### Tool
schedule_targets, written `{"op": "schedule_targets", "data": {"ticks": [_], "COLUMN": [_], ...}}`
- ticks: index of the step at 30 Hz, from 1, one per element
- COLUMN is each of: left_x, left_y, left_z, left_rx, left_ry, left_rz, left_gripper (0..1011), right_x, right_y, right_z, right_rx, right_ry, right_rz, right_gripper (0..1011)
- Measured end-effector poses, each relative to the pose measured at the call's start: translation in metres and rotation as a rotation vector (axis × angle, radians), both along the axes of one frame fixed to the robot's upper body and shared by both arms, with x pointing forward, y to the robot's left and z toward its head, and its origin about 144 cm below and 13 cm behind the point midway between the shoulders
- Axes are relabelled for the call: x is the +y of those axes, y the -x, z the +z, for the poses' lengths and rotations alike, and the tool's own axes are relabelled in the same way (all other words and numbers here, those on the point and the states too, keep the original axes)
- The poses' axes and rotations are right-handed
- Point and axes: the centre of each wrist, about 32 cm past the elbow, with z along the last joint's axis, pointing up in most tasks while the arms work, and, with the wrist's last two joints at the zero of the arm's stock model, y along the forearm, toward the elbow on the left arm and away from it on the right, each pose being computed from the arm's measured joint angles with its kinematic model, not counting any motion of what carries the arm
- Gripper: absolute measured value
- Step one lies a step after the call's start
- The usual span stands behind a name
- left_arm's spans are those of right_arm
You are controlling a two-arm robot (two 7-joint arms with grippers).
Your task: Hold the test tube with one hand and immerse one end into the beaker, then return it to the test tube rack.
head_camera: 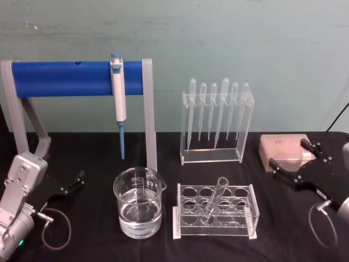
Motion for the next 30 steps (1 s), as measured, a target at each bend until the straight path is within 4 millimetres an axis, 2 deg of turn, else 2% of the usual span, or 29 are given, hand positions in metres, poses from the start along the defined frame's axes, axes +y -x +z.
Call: {"op": "schedule_targets", "data": {"ticks": [2, 7, 8, 16, 22, 30], "left_x": [0.0, 0.0, 0.0, 0.0, 0.0, 0.0], "left_y": [0.0, 0.0, 0.0, 0.0, 0.0, 0.0], "left_z": [0.0, 0.0, 0.0, 0.0, 0.0, 0.0], "left_rx": [0.0, 0.0, 0.0, 0.0, 0.0, 0.0], "left_ry": [0.0, 0.0, 0.0, 0.0, 0.0, 0.0], "left_rz": [0.0, 0.0, 0.0, 0.0, 0.0, 0.0], "left_gripper": [1000, 1000, 1000, 1000, 1000, 1000], "right_x": [-0.008, -0.019, -0.025, -0.036, -0.027, -0.009], "right_y": [0.002, 0.007, 0.008, 0.007, -0.002, -0.023], "right_z": [0.005, 0.01, 0.011, 0.01, 0.009, 0.002], "right_rx": [0.027, 0.061, 0.086, 0.154, 0.151, 0.149], "right_ry": [-0.024, -0.035, -0.037, -0.032, -0.023, -0.052], "right_rz": [0.095, 0.203, 0.275, 0.52, 0.655, 0.738], "right_gripper": [1002, 1002, 1002, 1002, 1002, 1002]}}
